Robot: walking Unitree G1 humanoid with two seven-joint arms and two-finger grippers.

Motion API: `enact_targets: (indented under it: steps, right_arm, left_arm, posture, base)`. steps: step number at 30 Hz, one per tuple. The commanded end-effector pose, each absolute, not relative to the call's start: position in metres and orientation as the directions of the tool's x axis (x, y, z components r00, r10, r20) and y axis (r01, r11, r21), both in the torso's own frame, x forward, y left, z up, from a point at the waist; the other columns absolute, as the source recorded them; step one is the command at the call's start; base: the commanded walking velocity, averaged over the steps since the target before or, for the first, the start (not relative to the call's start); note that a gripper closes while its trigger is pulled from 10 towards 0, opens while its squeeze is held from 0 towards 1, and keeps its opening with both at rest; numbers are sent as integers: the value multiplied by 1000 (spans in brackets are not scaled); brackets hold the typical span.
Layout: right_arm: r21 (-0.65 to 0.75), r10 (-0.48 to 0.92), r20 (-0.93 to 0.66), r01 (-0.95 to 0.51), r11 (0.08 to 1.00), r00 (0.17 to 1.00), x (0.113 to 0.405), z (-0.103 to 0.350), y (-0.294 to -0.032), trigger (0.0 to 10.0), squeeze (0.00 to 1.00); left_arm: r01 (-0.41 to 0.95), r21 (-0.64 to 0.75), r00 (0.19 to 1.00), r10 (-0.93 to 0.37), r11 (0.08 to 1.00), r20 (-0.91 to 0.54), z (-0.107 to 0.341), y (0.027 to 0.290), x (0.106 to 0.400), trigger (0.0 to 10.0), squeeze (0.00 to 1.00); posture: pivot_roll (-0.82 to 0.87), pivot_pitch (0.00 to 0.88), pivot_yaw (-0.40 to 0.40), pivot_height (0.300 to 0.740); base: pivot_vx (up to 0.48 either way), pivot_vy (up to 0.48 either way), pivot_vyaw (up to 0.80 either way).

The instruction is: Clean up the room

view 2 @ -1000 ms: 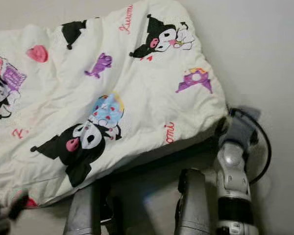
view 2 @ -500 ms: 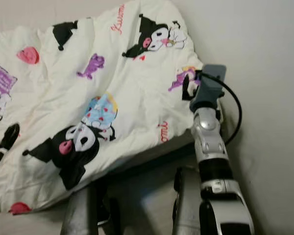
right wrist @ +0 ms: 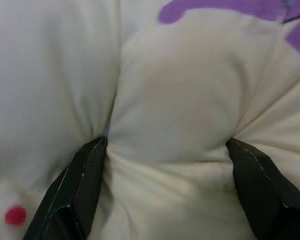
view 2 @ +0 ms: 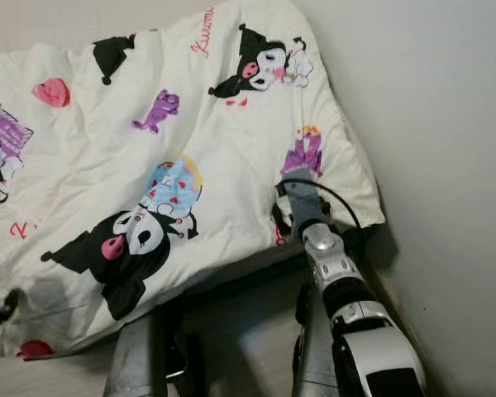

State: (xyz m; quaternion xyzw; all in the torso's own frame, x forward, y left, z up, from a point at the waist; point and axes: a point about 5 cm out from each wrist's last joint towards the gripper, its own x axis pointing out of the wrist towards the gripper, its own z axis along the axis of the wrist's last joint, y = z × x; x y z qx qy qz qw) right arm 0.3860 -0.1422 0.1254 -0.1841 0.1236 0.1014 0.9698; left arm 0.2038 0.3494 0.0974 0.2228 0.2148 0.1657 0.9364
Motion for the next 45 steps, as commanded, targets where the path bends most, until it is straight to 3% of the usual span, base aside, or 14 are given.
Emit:
enact_targets:
  steps: [1, 6, 14, 15, 17, 20, 22, 28, 32, 34, 36, 40, 43, 45]
  right_arm:
    - [-312, 109, -578, -342, 887, 809, 354, 61, -158, 10000, 0]
    - [-373, 18, -594, -296, 879, 804, 353, 62, -189, 10000, 0]
    - [-575, -297, -374, 32, 818, 878, 362, 105, -259, 10000, 0]
    - [-586, -351, -328, 103, 804, 877, 362, 114, -272, 10000, 0]
    - [-586, -351, -328, 103, 804, 877, 362, 114, -272, 10000, 0]
    - [-634, -482, -253, 233, 738, 839, 357, 139, -310, 10000, 0]
    - [-640, -500, -247, 248, 727, 830, 356, 143, -316, 10000, 0]
    - [-582, -488, -224, 286, 762, 844, 360, 154, -317, 10000, 0]
    - [-286, -429, -21, 406, 868, 903, 386, 209, -291, 10000, 0]
    - [-249, -417, 18, 408, 878, 909, 389, 219, -286, 10000, 0]
    - [-125, -359, 83, 367, 922, 930, 396, 238, -272, 10000, 0]
    - [-67, -319, 117, 328, 942, 940, 399, 248, -263, 10000, 0]
    - [-3, -160, 176, 163, 987, 971, 407, 275, -235, 10000, 0]
    - [-1, -145, 184, 148, 989, 972, 408, 279, -231, 10000, 0]
  left_arm:
    - [-145, 559, 799, 430, 816, -420, 75, 359, 182, 10000, 0]
    - [-119, 596, 763, 457, 794, -457, 66, 364, 163, 10000, 0]
    - [-120, 625, 756, 479, 772, -446, 68, 372, 156, 10000, 0]
    - [-121, 627, 756, 481, 770, -445, 68, 373, 155, 10000, 0]
    - [-121, 627, 756, 481, 770, -445, 68, 373, 155, 10000, 0]
    - [-118, 632, 762, 479, 766, -437, 69, 372, 154, 10000, 0]
    - [-121, 633, 763, 479, 765, -434, 70, 372, 154, 10000, 0]
    - [-157, 638, 784, 488, 754, -384, 80, 372, 158, 10000, 0]
    - [-283, 634, 853, 491, 720, -176, 121, 370, 192, 10000, 0]
    - [-306, 627, 861, 489, 716, -139, 128, 369, 198, 10000, 0]
    - [-355, 586, 880, 471, 728, -53, 145, 365, 211, 10000, 0]
    - [-372, 554, 891, 453, 745, -11, 153, 361, 218, 10000, 0]
    - [-332, 498, 932, 360, 801, 42, 168, 348, 246, 10000, 0]
    - [-322, 499, 938, 344, 804, 49, 170, 345, 253, 10000, 0]
  posture:
    - [66, 475, 40, 573]
    - [73, 476, 36, 573]
    - [75, 480, 33, 573]
    - [75, 481, 33, 573]
    - [75, 481, 33, 573]
    - [79, 480, 33, 573]
    - [79, 480, 33, 573]
    - [78, 479, 32, 573]
    - [87, 478, 31, 573]
    - [87, 478, 31, 573]
    - [87, 477, 32, 573]
    - [85, 477, 31, 573]
    - [83, 479, 30, 573]
    - [76, 479, 30, 573]
  base:
    - [0, 0, 0]
    - [0, 0, 0]
    - [0, 0, 0]
    - [0, 0, 0]
    - [0, 0, 0]
    - [0, 0, 0]
    - [0, 0, 0]
    - [0, 0, 0]
    - [0, 0, 0]
    - [0, 0, 0]
    - [0, 0, 0]
    - [0, 0, 0]
    - [0, 0, 0]
    - [0, 0, 0]
